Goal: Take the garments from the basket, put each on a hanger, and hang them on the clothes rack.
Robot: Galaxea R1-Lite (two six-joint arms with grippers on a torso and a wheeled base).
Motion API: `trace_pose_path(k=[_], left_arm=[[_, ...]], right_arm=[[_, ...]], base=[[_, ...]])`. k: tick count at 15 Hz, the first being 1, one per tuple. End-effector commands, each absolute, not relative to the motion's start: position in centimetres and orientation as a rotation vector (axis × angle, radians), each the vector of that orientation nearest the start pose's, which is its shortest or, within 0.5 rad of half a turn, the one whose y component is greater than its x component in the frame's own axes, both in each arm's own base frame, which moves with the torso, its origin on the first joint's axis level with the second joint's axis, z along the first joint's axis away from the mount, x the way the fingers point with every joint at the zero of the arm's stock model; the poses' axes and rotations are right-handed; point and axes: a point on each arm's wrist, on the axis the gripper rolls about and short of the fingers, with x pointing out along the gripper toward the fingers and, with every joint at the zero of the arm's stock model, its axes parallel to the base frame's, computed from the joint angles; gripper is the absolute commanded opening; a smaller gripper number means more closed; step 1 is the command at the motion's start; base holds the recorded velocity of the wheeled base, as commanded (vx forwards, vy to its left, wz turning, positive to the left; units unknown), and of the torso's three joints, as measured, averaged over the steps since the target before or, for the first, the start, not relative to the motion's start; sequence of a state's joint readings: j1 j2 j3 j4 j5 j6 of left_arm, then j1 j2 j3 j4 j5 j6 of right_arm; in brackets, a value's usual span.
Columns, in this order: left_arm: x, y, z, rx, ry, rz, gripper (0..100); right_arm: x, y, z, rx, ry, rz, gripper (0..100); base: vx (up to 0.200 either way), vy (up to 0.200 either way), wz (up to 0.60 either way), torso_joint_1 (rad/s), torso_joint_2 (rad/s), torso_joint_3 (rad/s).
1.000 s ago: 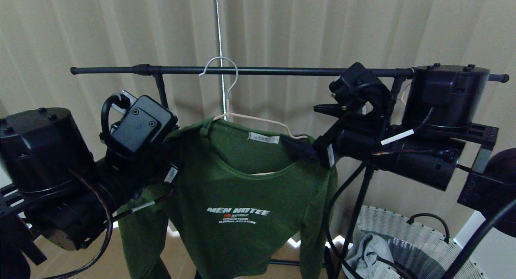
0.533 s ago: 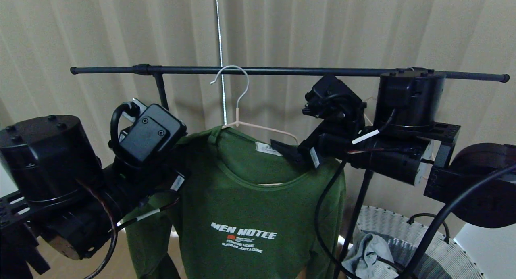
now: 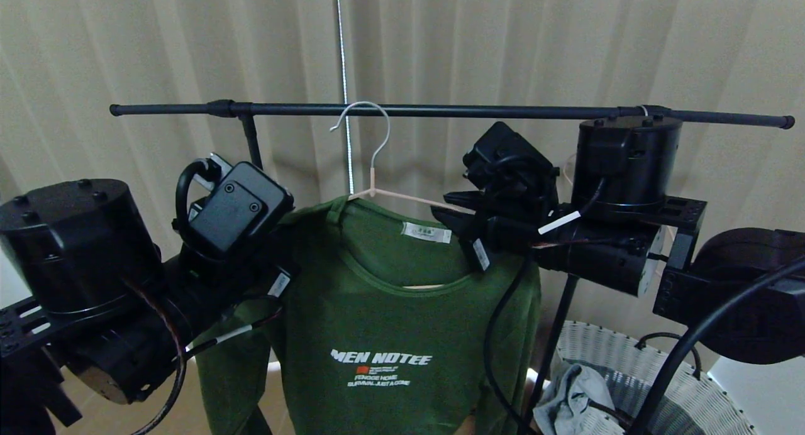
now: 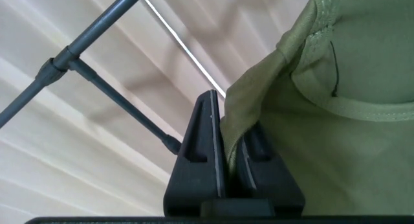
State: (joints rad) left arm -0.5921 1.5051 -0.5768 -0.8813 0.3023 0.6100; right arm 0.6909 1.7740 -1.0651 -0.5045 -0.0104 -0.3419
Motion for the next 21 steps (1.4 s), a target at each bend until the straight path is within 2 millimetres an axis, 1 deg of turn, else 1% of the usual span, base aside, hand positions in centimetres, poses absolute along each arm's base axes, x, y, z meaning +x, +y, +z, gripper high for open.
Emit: trace_pose_path(k=[1,9,12,13,16,19,21], left_arm=[[20.9,-13.2,19.9,0.627,-0.047,-0.294,0],[21.2,-13.5,19.9,0.611,-0.076,-0.288,0],[21.1,-13.5,20.0,0.608,-0.081,-0.29,0],[21.1,-13.4,20.0,0.605,-0.082,-0.29,100],[21.1,-13.4,20.1,0.56,-0.078,-0.291,100],[20.9,-13.3,19.7,0.547,-0.063,-0.305,100],[20.4,-13.6,20.0,0.471,-0.079,-0.366,100]], right_arm=[[26.4,21.8,21.7,-0.399,0.078,0.705,0],[26.2,21.7,22.0,-0.392,0.062,0.706,0],[25.6,21.2,22.2,-0.388,0.056,0.705,0],[25.3,20.9,22.4,-0.387,0.053,0.704,0],[24.8,20.5,22.6,-0.387,0.049,0.702,0],[24.5,19.9,23.0,-0.382,0.041,0.691,0],[24.4,18.5,23.3,-0.377,0.038,0.66,0]], base=[[0.0,0.0,0.0,0.0,0.0,0.0],[0.0,0.0,0.0,0.0,0.0,0.0],[0.0,0.0,0.0,0.0,0.0,0.0],[0.0,0.0,0.0,0.0,0.0,0.0],[0.0,0.0,0.0,0.0,0.0,0.0],[0.0,0.0,0.0,0.0,0.0,0.0],[0.0,0.0,0.0,0.0,0.0,0.0]])
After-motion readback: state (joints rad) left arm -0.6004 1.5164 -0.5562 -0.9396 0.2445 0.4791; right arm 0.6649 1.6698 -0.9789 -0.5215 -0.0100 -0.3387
